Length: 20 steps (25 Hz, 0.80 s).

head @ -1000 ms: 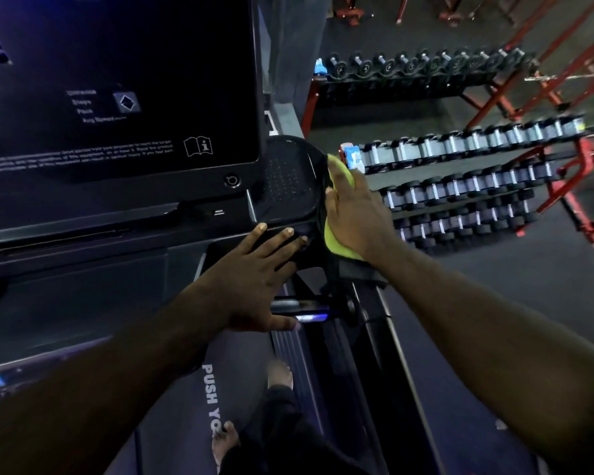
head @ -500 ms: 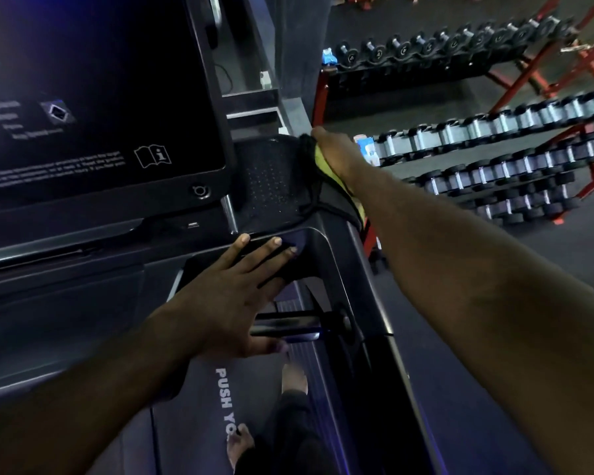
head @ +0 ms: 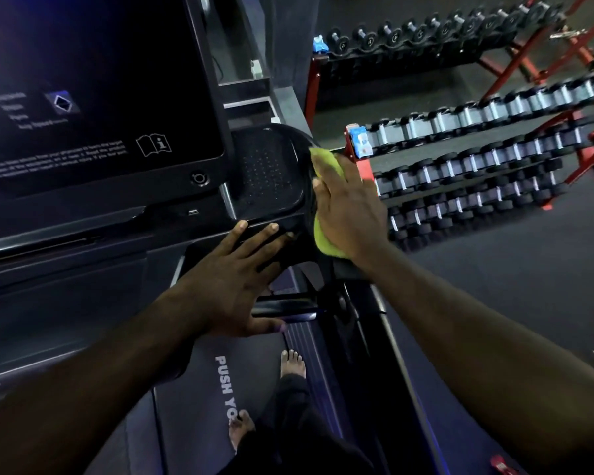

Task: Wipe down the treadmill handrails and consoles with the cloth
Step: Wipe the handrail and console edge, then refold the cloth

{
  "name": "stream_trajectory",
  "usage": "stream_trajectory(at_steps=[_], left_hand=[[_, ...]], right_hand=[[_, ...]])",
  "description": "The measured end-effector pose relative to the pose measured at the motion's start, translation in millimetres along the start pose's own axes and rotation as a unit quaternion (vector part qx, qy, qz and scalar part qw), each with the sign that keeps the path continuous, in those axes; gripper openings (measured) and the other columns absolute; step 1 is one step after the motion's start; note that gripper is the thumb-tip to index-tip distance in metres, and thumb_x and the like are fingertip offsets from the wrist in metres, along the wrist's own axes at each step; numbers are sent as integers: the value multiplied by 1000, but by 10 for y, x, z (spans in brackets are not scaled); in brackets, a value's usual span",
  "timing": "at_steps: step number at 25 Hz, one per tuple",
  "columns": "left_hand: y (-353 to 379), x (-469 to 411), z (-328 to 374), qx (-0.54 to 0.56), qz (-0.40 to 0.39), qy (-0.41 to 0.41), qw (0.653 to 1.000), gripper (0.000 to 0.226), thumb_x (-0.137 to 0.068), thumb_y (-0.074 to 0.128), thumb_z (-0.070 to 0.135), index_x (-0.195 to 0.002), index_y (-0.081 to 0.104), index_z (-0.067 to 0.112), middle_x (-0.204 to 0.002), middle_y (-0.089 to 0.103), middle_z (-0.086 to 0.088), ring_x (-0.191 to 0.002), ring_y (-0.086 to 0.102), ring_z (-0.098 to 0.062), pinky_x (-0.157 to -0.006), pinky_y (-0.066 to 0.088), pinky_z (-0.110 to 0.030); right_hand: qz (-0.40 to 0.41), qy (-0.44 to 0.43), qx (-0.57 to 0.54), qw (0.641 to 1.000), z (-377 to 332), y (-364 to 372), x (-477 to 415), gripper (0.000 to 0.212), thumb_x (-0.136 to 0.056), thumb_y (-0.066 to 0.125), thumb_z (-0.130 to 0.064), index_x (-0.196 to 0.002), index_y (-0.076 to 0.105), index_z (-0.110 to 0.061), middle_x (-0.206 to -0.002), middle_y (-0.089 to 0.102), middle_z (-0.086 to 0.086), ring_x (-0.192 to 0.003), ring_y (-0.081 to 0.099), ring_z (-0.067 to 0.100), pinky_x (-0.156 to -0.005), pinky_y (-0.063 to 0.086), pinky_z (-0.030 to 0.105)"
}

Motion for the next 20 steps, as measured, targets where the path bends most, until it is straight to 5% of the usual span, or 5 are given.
stream_trajectory(at_steps=[6,10,12,17,20], left_hand=[[23,-22,-31,11,-7,-5,1000,110,-83,33,93,-160,40,14,-177,7,-7,-163,-5,-26,-129,5,-60],[32,13,-47,20,-29,-17,999,108,-85,28,95,-163,36,22,-177,-7,-2,-162,-16,-22,-130,0,-59],[-6,12,-27,19,-36,-15,999,107,-85,29,96,-163,36,23,-177,-7,-1,-162,-16,-21,-130,2,-59],[-28,4,-10,11,-55,-17,998,106,-86,27,96,-163,37,23,-177,-7,-1,-162,-16,-22,-129,2,-59],[-55,18,1,6,-50,-7,999,105,-87,30,94,-160,43,20,-177,-3,-4,-162,-12,-24,-129,5,-61]], right_hand=[[-119,56,-134,982,46,461,-1389,50,-95,34,-58,-126,65,-34,-132,67,6,-119,64,32,-101,52,46],[-170,255,-446,841,723,1094,-1242,71,-60,68,-62,-113,78,-16,-108,78,2,-108,73,28,-105,55,48],[-138,322,-500,792,927,1017,-631,72,-72,72,-59,-125,75,-11,-108,77,2,-109,71,25,-109,52,45],[-121,175,-207,955,570,83,701,51,-107,43,-56,-157,38,-46,-160,45,-11,-139,48,16,-111,36,37],[-53,23,-72,996,114,-136,443,55,-107,39,-59,-160,24,-53,-168,27,-12,-145,40,25,-111,39,46]])
Point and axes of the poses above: each hand's wrist, its own x-axis away from the middle knuckle, its own y-axis out of the palm, z = x × y, the point moved 7 cm from there along -x, towards the middle knuckle
